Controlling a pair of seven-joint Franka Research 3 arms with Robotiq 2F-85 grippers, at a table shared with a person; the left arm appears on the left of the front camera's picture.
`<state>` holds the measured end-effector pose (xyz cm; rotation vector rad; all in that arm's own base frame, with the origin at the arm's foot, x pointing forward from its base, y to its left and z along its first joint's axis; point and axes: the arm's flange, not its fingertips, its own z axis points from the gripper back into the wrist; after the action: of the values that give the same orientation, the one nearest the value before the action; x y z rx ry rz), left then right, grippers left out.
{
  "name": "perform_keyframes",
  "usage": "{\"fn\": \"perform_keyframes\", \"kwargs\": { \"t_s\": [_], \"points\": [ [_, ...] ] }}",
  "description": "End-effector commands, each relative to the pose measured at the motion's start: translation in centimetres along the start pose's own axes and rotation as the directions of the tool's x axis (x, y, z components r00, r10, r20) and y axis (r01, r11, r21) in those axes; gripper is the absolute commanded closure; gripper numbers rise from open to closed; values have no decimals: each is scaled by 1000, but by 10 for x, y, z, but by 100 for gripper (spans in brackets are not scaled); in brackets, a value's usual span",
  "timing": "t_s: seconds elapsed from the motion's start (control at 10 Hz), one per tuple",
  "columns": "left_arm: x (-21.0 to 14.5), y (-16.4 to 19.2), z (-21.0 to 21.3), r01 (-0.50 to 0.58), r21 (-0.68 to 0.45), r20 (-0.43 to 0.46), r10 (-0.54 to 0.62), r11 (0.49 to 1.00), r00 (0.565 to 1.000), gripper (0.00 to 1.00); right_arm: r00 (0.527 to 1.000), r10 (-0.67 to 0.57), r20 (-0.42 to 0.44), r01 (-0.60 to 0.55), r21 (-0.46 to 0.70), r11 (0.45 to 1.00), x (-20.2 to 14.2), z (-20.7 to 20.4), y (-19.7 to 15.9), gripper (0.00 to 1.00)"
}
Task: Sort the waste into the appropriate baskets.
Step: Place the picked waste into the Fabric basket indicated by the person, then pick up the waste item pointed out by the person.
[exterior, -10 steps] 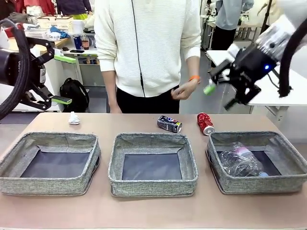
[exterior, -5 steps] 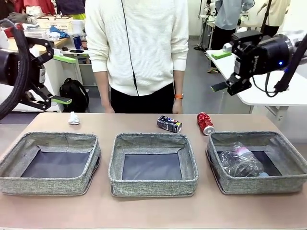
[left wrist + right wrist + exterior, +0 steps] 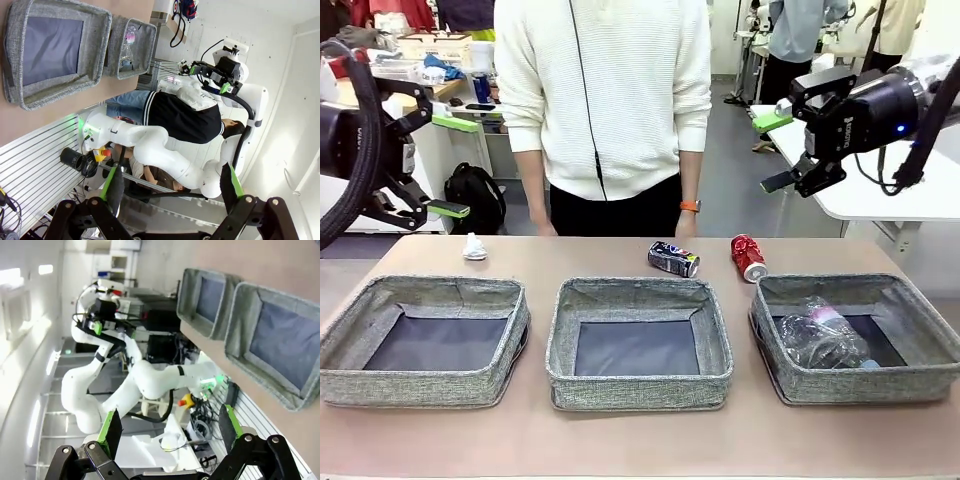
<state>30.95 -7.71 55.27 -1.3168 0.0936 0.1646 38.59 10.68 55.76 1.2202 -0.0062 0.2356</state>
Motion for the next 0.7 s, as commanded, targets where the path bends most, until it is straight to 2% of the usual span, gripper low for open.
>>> {"fn": "perform_keyframes", "kwargs": {
  "t_s": [0.0, 0.6],
  "points": [
    [-1, -3, -1, -11, -22, -3, 11, 1000, 1000, 0, 1000, -22, 9, 22, -20, 1000, -1, 0, 4, 0],
    [-1, -3, -1, -11, -22, -3, 11, 1000, 1000, 0, 1000, -22, 9, 22, -20, 1000, -1, 0, 4, 0]
  ]
}}
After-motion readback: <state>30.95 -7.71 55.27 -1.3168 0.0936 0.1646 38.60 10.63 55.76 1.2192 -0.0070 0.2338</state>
